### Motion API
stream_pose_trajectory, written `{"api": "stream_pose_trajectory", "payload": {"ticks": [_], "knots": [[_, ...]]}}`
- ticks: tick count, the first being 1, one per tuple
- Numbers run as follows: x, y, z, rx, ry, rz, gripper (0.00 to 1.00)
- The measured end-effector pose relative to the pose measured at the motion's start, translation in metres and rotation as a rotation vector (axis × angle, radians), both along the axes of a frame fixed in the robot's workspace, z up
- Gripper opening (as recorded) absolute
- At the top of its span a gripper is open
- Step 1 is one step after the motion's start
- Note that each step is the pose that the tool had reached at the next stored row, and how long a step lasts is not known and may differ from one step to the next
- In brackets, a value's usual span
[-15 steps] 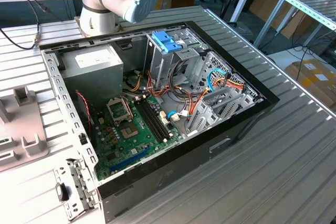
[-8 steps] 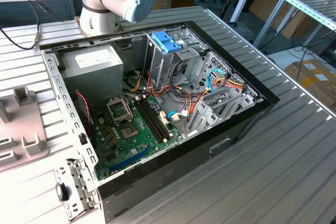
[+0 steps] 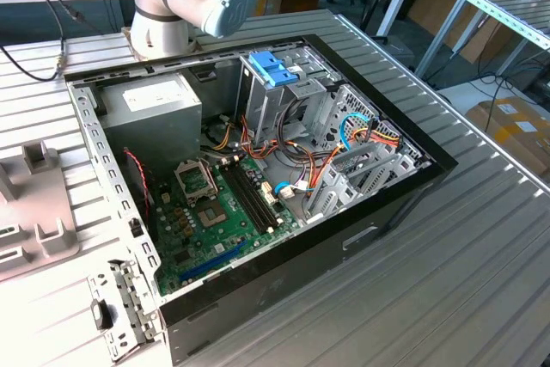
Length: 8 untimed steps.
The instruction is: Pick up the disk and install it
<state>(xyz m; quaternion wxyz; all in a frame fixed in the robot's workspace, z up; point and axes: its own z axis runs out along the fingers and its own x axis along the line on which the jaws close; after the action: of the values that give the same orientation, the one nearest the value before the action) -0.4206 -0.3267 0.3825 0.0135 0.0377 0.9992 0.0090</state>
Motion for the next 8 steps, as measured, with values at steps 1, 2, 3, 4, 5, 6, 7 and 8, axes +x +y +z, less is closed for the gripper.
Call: {"api": "stream_pose_trajectory", "payload": {"ticks": [1,2,3,4,5,6,7,8], "knots": [[0.0,0.0,0.0,0.0,0.0,0.0,0.11],[0.0,0.0,0.0,0.0,0.0,0.0,0.11],[0.0,0.0,0.0,0.0,0.0,0.0,0.11],[0.0001,0.0,0.0,-0.0001,0.0,0.0,0.11],[0.0001,0.0,0.0,0.0,0.0,0.001,0.11],[0.0001,0.0,0.0,-0.0001,0.0,0.002,0.11],[0.0001,0.0,0.0,-0.0001,0.0,0.005,0.11],[0.0,0.0,0.0,0.0,0.0,0.007,0.11]]}}
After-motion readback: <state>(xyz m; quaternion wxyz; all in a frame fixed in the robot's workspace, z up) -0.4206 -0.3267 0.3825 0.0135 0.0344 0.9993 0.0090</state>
